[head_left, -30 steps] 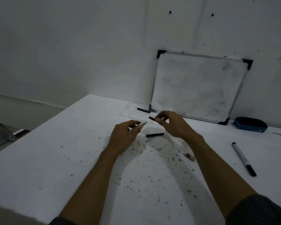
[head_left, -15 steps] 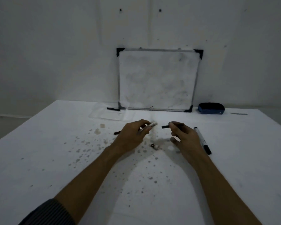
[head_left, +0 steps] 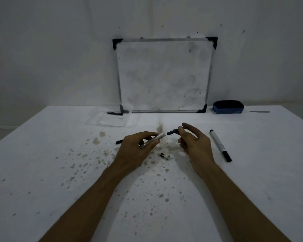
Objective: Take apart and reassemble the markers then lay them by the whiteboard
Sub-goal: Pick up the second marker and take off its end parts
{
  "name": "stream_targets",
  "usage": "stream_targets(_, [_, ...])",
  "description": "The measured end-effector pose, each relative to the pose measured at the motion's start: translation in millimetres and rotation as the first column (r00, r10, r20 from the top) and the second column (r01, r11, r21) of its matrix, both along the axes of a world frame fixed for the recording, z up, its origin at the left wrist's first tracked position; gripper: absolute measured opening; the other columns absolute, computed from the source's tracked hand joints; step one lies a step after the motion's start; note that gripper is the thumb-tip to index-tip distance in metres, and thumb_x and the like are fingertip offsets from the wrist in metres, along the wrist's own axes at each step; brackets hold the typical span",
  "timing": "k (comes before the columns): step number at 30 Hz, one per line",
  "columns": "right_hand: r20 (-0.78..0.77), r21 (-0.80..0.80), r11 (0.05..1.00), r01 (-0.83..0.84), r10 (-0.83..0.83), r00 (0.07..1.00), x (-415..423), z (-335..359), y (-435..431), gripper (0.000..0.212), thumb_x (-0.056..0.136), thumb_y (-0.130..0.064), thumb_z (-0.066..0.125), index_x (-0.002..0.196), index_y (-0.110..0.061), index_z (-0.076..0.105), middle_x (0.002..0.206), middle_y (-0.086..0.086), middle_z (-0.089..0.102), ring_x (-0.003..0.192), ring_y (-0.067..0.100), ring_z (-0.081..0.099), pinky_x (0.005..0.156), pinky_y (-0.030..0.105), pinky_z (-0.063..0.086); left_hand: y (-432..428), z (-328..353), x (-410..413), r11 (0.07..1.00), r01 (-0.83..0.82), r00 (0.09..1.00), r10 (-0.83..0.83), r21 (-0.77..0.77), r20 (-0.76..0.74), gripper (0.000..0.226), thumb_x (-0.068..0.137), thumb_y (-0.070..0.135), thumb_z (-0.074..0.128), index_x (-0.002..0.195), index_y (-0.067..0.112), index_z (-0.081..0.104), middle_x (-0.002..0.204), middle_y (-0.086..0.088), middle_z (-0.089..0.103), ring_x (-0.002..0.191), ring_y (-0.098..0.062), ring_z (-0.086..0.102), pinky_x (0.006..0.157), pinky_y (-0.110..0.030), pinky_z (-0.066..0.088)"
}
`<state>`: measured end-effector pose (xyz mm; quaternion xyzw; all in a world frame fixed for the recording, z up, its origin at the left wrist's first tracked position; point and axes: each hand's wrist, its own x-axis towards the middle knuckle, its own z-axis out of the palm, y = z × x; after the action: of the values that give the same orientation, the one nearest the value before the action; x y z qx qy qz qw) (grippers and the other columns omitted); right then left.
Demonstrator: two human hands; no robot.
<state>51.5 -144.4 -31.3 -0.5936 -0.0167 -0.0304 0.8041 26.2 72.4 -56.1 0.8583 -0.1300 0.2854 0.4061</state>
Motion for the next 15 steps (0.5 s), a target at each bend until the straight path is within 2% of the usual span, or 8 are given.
stream_targets(4, [0.032,-0.078,0.996,0.039,-0.036,0.999,-2.5,-3.0,5.0,0.035,0.087,-0.034,0.077,0.119,-0.023,0.071,0.087,0.015,0.078,0.064,0.011,0.063,0.071,0.028,0.056,-2.0,-0.2,0.6,0.999,0.048,0.999,-0.049,-0.023,-0.010,0.030,0.092,0.047,0.077,0.120,0.035,0.078,0.096,0.028,0.077,0.073,-0.003,0.068,0.061,-0.008,0.048])
stream_targets(7, [-0.003,-0.058,0.997,0.057,-0.057,0.998,-1.6,-2.3,5.8,0.035,0.086,-0.034,0.078,0.119,-0.021,0.071,0.089,0.015,0.078,0.064,0.011,0.060,0.073,0.031,0.056,-2.9,0.7,0.2,0.997,0.071,0.997,-0.071,0.001,0.009,0.032,0.091,0.047,0.078,0.121,0.035,0.078,0.099,0.023,0.077,0.075,-0.003,0.068,0.064,-0.009,0.049])
stream_targets(12, [-0.060,-0.008,0.998,0.067,-0.067,0.996,0.7,-1.5,3.4,0.028,0.086,-0.030,0.079,0.112,-0.022,0.073,0.085,0.003,0.080,0.059,0.006,0.060,0.065,0.023,0.056,-3.7,1.9,-0.5,0.996,0.090,0.996,-0.090,-0.006,0.010,0.031,0.092,0.043,0.078,0.122,0.033,0.078,0.099,0.026,0.075,0.074,0.000,0.067,0.064,-0.009,0.048])
stream_targets(15, [-0.052,-0.064,0.995,0.075,-0.078,0.996,1.2,-2.4,3.3,0.031,0.085,-0.032,0.079,0.114,-0.022,0.073,0.074,0.000,0.077,0.057,0.005,0.060,0.063,0.022,0.055,-2.8,1.1,0.7,0.996,0.090,0.996,-0.090,-0.013,0.017,0.031,0.092,0.045,0.077,0.121,0.032,0.079,0.099,0.024,0.076,0.073,0.000,0.067,0.064,-0.008,0.046])
